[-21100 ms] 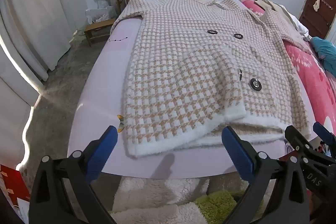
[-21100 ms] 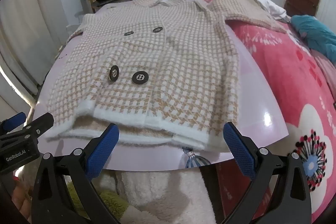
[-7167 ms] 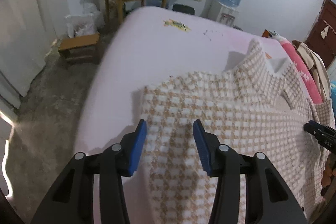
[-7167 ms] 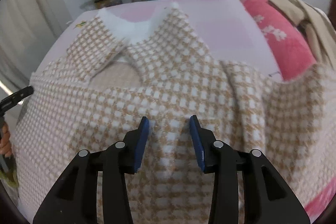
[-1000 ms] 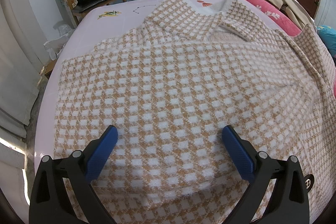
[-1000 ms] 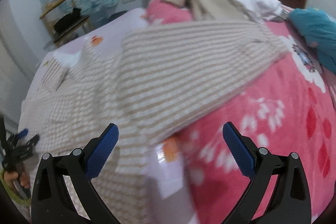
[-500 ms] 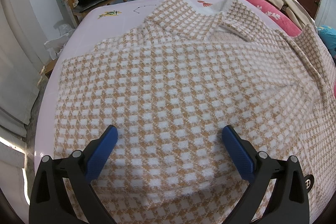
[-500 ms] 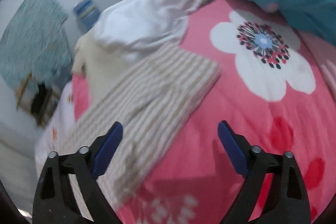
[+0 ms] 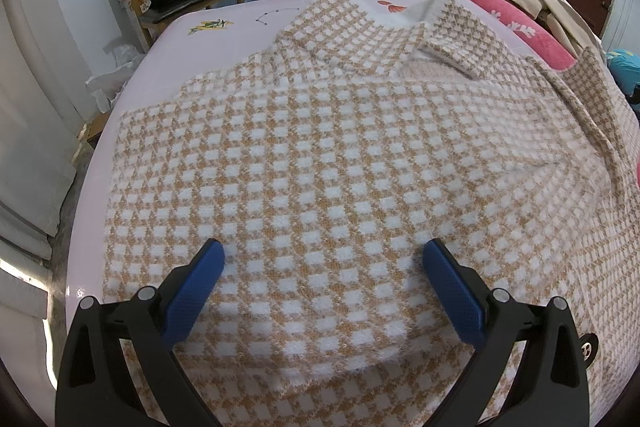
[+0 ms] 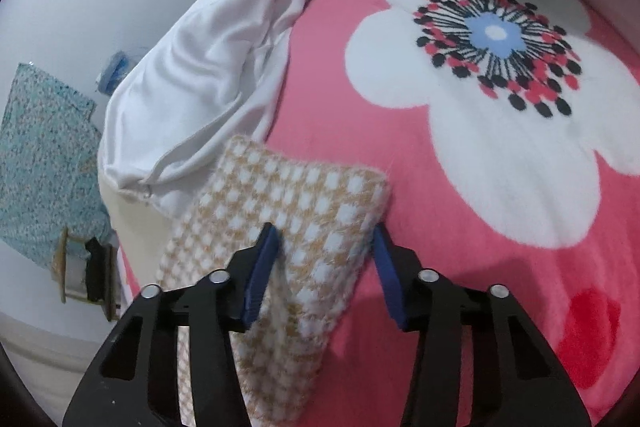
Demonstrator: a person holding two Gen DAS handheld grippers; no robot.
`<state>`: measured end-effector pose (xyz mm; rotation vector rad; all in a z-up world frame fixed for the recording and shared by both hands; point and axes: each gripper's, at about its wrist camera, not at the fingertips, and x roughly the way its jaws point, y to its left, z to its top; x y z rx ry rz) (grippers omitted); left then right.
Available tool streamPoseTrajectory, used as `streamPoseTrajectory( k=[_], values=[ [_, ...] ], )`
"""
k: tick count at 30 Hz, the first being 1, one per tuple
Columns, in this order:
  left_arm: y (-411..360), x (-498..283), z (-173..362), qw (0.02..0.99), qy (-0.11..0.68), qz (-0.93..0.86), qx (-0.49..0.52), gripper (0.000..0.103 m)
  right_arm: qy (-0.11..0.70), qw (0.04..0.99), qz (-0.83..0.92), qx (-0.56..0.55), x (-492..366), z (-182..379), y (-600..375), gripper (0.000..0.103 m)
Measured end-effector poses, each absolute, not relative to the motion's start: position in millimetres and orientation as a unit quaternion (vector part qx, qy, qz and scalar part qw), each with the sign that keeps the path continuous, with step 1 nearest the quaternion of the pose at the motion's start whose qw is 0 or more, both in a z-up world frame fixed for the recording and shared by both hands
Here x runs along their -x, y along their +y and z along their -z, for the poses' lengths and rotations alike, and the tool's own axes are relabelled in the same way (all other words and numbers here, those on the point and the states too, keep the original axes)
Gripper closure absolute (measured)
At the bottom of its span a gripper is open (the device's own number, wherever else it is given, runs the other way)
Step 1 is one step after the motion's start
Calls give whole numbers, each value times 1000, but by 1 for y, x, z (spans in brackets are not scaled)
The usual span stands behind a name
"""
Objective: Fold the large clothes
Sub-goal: 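Reach the right tool to the cardigan sleeve cuff and pinch it, then lift the sleeve with the right tool and lay it across the cardigan body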
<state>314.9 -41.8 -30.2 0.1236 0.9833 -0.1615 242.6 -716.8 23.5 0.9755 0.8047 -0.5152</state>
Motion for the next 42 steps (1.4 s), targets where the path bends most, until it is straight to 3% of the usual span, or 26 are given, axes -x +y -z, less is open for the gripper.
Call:
streamPoseTrajectory(
  k=[4,7,20,28,35,42],
  values=[
    [-42,-314,30,876,472,77,-59,5,373,787,243,-428,-244,-32,-711,85],
    [-42,-314,30,876,472,77,-59,5,375,807,259,-375,-245,-55,-697,89],
    [-41,-313,30,876,472,77,-62,5,295,914,210,-182,-213,-214,-585,90],
    [-33,-310,17,880,463,91,-56,5,258,948,154,-103,-204,-281,-497,90],
    [-5,-268,-11,901,421,103,-36,6,231,969,75,-42,-201,-314,-388,90],
    [44,-209,-34,910,394,130,-8,10,217,972,-89,-3,-191,-296,-236,87]
  ],
)
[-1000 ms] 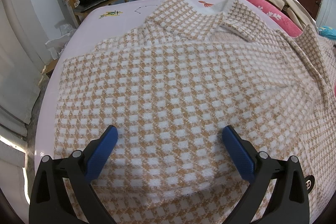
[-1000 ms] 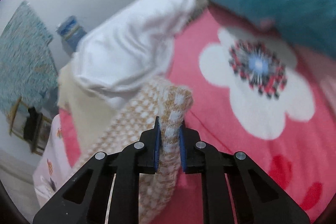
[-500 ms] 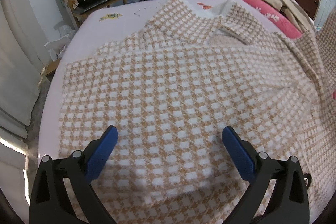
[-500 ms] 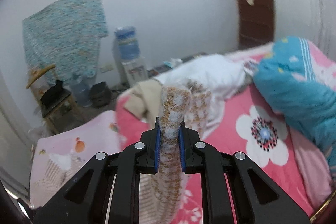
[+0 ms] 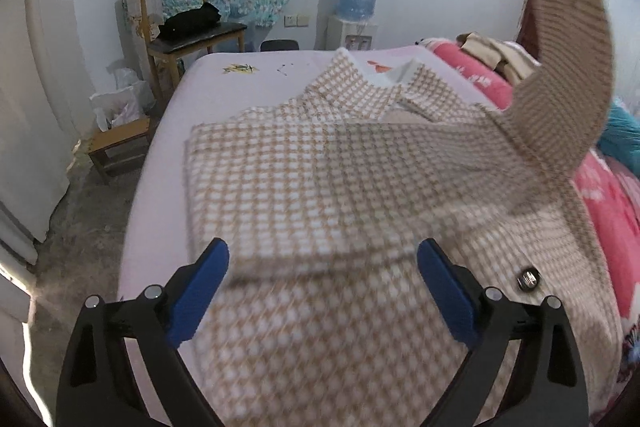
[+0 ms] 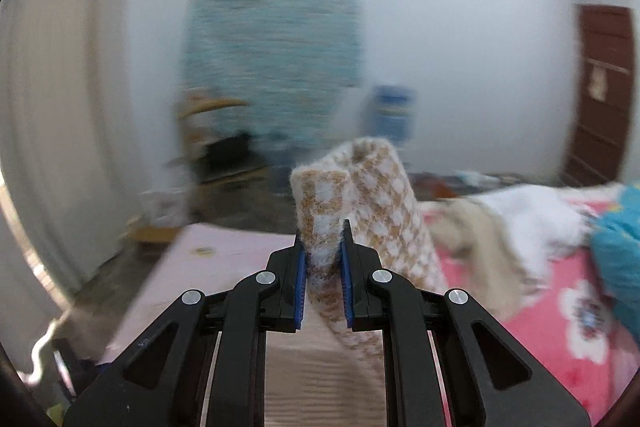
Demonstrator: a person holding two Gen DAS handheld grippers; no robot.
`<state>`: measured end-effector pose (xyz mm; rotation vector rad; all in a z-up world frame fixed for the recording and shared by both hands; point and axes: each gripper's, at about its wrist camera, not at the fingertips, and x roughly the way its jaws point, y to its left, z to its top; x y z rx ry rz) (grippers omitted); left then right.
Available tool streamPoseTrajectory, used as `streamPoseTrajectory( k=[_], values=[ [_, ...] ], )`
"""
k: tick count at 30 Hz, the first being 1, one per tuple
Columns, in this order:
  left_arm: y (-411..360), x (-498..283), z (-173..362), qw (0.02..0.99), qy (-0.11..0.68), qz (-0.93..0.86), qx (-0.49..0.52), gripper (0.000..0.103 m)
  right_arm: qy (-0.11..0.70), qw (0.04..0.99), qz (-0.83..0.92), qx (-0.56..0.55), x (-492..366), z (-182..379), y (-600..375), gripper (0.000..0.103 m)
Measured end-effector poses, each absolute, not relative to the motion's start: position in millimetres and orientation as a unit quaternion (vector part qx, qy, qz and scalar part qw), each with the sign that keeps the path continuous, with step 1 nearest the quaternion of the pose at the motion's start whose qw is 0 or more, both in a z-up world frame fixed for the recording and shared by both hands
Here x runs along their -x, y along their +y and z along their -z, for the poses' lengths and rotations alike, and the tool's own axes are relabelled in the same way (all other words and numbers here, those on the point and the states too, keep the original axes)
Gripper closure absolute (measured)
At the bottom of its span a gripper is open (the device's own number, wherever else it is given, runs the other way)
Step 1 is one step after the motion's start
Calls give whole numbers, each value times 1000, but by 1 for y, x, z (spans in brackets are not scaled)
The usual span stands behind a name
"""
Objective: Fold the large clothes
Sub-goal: 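Lift the sleeve with the right tool and lay it across the cardigan body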
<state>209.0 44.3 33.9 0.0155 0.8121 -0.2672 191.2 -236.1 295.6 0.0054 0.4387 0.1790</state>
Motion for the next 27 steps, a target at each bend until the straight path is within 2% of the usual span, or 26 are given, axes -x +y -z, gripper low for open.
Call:
streamPoseTrajectory(
  k=[2,4,5,9,14,20,23,25,27],
  values=[
    [56,-195,-37,909,393,137,3,10,234,961,-146,0,-190,-276,-196,78],
    [68,-182,-39,907,395,147,23,10,275,937,-217,-6,-193,-248,-162,27],
    [70,-179,-38,905,396,151,29,10,297,921,-251,-14,-193,-230,-148,24],
    [82,-164,-38,903,392,170,51,11,353,897,-265,-6,-196,-183,-138,24],
    [84,-183,-42,900,378,199,87,16,403,894,-175,-82,-211,-146,-223,24],
    [80,-263,-34,890,393,188,138,35,443,878,-41,-177,-228,-107,-338,24],
    [70,-313,-9,869,451,158,127,58,457,860,-16,-227,-236,-85,-372,34],
    [67,-329,2,864,468,143,120,88,464,848,-6,-257,-242,-74,-389,42],
    [66,-328,-7,871,451,153,120,101,468,841,-4,-270,-245,-68,-397,48]
  ],
)
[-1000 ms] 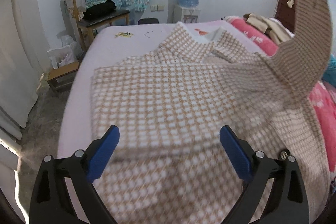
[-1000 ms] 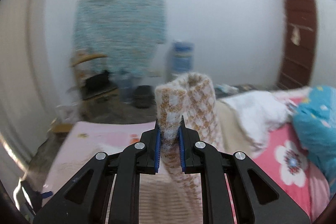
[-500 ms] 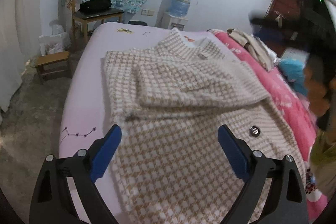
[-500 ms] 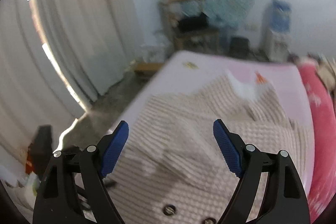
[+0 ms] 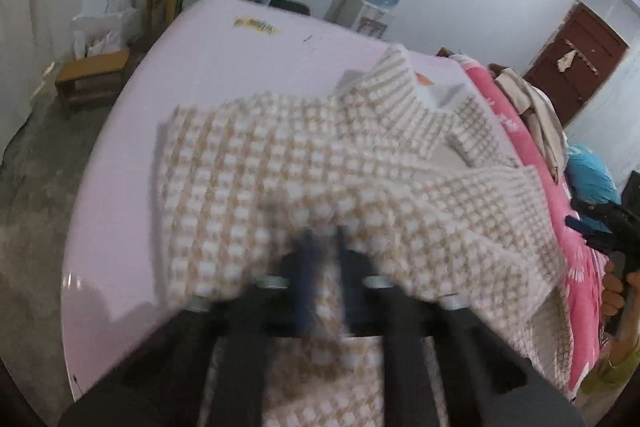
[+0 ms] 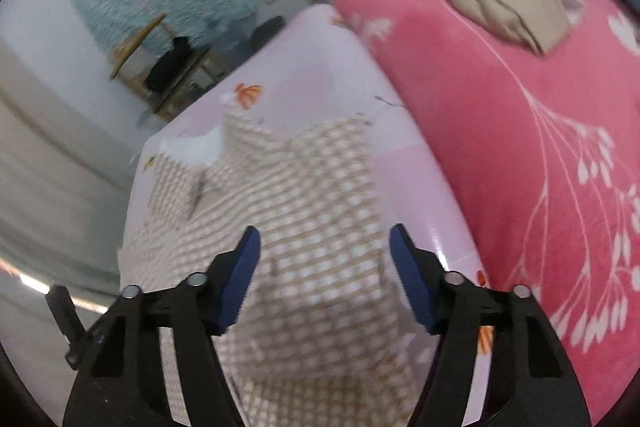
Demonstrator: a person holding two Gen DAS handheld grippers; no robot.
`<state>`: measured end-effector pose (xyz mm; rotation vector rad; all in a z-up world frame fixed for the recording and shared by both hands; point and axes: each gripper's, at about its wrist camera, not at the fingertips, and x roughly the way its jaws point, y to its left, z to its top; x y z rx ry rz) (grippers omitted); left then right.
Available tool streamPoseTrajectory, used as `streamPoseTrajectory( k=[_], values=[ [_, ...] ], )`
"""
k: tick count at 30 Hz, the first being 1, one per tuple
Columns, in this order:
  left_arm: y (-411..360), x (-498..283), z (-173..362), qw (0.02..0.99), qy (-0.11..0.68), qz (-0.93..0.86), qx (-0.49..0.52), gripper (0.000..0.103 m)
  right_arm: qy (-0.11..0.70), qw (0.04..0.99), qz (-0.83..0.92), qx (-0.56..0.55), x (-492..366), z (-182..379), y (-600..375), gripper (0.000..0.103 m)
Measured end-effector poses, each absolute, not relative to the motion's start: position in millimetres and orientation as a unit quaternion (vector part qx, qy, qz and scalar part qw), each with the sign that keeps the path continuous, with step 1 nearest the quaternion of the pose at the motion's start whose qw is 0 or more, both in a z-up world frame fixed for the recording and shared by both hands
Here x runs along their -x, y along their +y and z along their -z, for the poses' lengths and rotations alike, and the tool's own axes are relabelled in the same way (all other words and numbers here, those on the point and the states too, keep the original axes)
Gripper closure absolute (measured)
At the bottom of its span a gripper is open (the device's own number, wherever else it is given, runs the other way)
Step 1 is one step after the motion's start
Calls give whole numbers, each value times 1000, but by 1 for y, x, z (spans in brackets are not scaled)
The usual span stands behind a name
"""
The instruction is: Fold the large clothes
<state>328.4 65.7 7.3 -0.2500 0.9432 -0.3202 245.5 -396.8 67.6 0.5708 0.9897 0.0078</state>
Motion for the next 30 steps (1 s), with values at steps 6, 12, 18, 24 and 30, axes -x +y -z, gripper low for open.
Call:
streamPoseTrajectory(
  k=[6,12,18,24,30],
  values=[
    [93,-321,-51,909,372,129,136,103,472,846,-14,-247,-267,-54,-396,57],
    [115,-322,-18,872,429,150,182,101,485,845,-13,-226,-294,-33,-390,60],
    [86,-328,-7,856,470,154,147,57,480,841,-24,-247,-297,-33,-397,54],
    [72,-349,2,858,472,143,141,70,483,844,-26,-232,-301,-34,-392,52],
    [76,-345,-23,881,430,149,127,97,481,853,-14,-201,-305,-36,-380,58]
  ],
)
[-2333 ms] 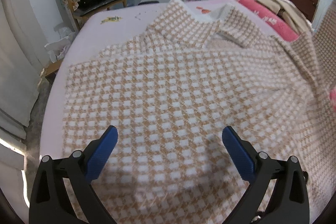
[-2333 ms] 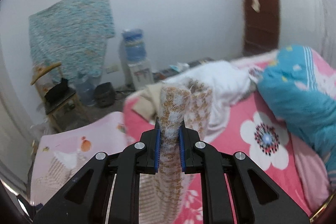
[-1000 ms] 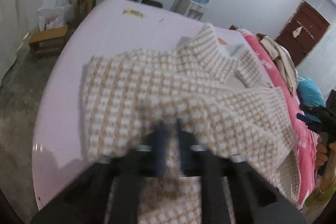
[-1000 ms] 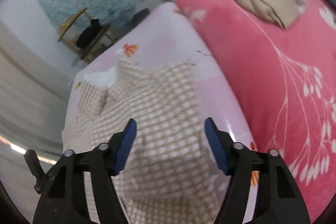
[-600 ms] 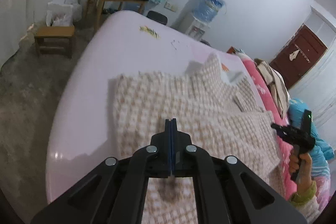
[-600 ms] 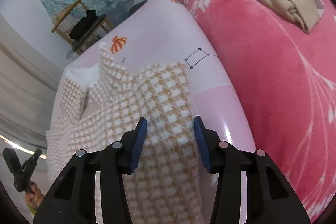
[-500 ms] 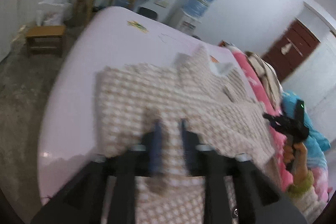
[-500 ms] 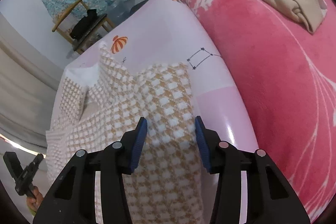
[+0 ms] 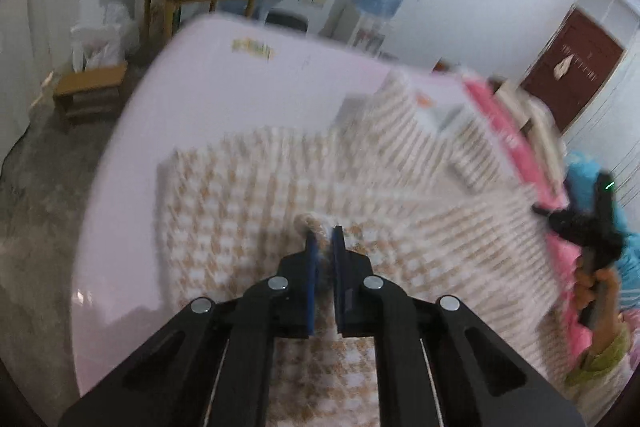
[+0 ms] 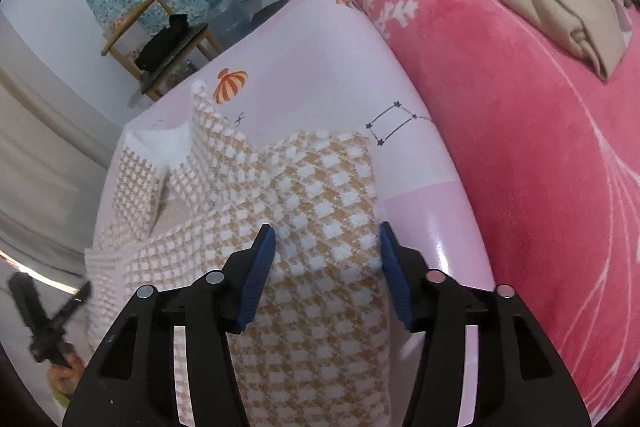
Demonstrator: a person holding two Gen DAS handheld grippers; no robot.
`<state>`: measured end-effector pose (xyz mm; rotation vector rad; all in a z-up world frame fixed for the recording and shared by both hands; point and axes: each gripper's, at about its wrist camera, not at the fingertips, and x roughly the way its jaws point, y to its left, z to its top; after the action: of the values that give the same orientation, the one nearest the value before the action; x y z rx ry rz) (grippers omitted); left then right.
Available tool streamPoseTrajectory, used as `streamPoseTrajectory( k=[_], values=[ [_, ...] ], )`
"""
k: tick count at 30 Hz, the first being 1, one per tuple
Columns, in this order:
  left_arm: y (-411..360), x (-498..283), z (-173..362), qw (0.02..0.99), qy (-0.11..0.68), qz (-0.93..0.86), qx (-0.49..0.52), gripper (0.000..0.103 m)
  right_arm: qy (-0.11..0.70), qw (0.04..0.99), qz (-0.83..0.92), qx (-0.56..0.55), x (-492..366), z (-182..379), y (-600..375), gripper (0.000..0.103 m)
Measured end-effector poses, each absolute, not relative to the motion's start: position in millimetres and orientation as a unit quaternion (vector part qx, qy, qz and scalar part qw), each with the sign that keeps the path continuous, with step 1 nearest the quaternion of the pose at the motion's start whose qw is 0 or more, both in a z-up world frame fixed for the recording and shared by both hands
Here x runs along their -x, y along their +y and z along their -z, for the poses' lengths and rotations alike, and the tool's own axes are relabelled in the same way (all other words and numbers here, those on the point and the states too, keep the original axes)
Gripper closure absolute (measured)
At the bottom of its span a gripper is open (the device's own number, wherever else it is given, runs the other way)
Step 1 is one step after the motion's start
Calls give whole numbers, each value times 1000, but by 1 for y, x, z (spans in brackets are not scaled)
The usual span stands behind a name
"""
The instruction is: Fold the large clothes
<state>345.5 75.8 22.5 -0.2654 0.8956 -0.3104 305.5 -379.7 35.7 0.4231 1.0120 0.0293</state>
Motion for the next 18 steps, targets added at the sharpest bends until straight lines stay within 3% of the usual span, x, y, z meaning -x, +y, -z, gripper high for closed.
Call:
streamPoseTrajectory(
  k=[4,9,11,14,16,18],
  values=[
    [94,-335,-52,909,375,130,127,97,477,859,-18,-185,-306,-36,-372,67],
    [109,-342,-3,890,426,97,129,97,473,870,-11,-140,-310,-37,-352,76],
    [109,-335,-5,896,412,97,131,97,466,876,-3,-125,-310,-40,-347,78],
    [105,-332,-11,908,393,89,115,97,465,879,5,-105,-314,-38,-341,77],
    [102,-337,-2,907,402,77,99,97,469,878,3,-95,-318,-28,-338,63],
    [101,-340,7,905,407,73,96,96,472,877,-1,-87,-319,-25,-337,61]
  ],
)
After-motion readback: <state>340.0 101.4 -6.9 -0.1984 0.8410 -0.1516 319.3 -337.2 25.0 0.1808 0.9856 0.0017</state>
